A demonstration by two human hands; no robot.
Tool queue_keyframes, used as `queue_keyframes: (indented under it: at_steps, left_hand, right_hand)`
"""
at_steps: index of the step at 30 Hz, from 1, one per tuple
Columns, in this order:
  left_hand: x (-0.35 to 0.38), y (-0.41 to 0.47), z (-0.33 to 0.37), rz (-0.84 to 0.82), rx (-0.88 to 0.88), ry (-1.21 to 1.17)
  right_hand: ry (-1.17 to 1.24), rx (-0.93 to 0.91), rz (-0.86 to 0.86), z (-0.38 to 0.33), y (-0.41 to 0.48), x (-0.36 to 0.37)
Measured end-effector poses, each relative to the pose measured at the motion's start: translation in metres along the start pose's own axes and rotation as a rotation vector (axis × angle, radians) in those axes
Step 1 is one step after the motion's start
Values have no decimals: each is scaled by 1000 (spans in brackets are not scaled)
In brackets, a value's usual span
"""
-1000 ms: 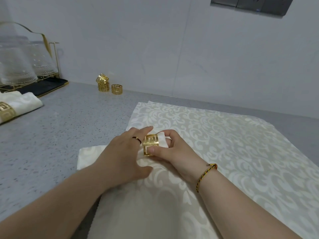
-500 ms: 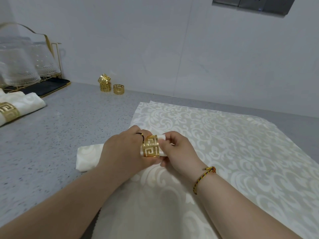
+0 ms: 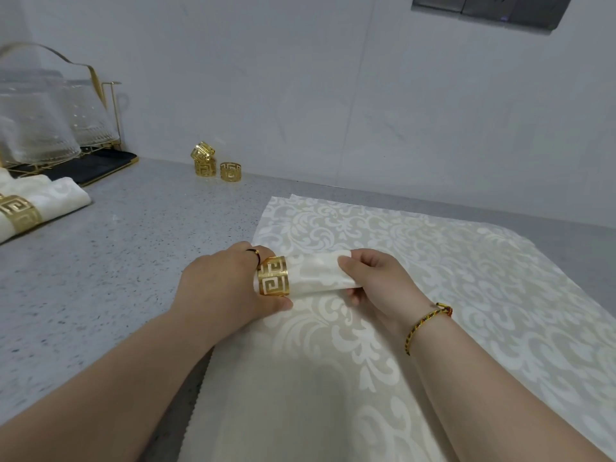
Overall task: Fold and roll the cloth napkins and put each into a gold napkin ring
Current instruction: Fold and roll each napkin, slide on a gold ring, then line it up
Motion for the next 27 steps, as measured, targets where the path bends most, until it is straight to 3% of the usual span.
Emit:
queue_keyframes:
  at_steps: [3, 5, 8, 10, 16, 20, 27]
  left_hand:
    - [3, -1, -2, -25, -6, -18]
    - [5, -1, -1, -33, -3, -38]
    - [7, -1, 2, -62, 39, -19]
    - [8, -2, 1, -128, 78, -11]
    - [0, -5, -31, -348, 100, -32]
    - [0, 0, -35, -306, 114, -17]
    - [-1, 5, -34, -233, 124, -14]
  right_hand:
    - [-4, 40, -1, 5, 2, 2]
    - [-105, -73, 36, -1, 1, 2]
    - [-679, -449, 43, -16, -9, 12]
    - [-898, -609, -32, -18, -15, 25]
    - [-1043, -714, -43, -16, -14, 26]
    - [-1079, -981, 158, -20, -22, 32]
    - [-1145, -1246, 191, -24, -37, 64]
Point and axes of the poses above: each hand's wrist, its own y-axis towards the middle knuckle, its own x-axis out of the palm, z = x × y, the point moved 6 cm from there along y, towards the middle knuckle, and after that the axes turned 4 degrees about z, right-handed, at the moved point
